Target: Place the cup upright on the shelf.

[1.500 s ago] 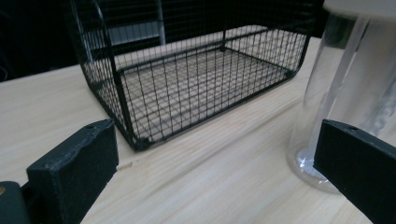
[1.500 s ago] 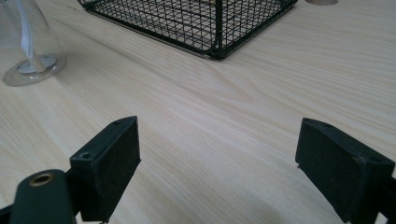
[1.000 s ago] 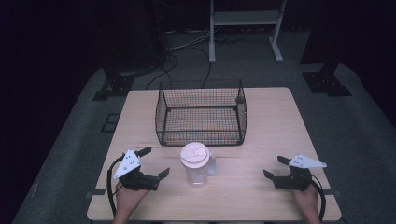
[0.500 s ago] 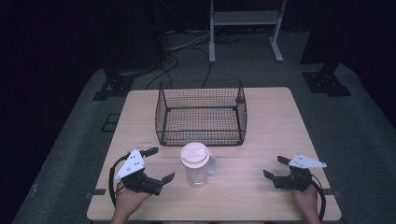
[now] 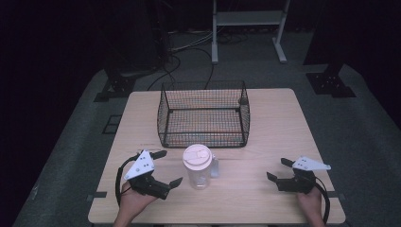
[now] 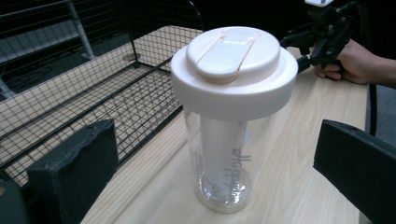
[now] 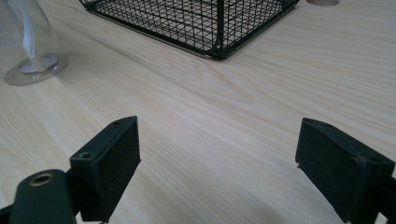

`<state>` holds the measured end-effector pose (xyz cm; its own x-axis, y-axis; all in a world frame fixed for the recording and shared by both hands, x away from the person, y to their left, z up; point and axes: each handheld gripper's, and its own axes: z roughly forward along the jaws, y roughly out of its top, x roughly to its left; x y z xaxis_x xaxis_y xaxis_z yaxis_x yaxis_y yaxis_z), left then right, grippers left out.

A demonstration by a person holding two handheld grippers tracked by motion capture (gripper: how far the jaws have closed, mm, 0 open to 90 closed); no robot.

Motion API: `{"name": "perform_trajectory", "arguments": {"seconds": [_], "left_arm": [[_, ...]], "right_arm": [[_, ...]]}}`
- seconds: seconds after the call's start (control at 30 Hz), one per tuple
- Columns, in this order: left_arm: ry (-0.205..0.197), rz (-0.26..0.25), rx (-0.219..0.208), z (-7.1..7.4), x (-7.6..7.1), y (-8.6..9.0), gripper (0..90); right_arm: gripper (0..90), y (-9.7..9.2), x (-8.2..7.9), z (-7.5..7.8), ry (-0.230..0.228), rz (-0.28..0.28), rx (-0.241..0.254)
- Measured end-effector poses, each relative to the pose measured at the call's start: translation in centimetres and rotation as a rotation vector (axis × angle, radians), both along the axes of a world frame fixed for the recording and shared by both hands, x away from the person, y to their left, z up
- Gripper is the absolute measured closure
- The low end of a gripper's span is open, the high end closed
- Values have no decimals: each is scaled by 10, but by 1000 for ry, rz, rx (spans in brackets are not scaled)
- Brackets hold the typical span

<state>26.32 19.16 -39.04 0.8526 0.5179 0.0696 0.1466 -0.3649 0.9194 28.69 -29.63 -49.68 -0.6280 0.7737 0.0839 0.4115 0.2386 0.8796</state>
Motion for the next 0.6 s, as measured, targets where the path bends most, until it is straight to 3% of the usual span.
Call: {"name": "perform_trajectory", "arguments": {"seconds": [0.6], "left_arm": [[50,-68,50,6,10,-24,0]], "right_arm": [[129,0,0,0,1,5,5]]}}
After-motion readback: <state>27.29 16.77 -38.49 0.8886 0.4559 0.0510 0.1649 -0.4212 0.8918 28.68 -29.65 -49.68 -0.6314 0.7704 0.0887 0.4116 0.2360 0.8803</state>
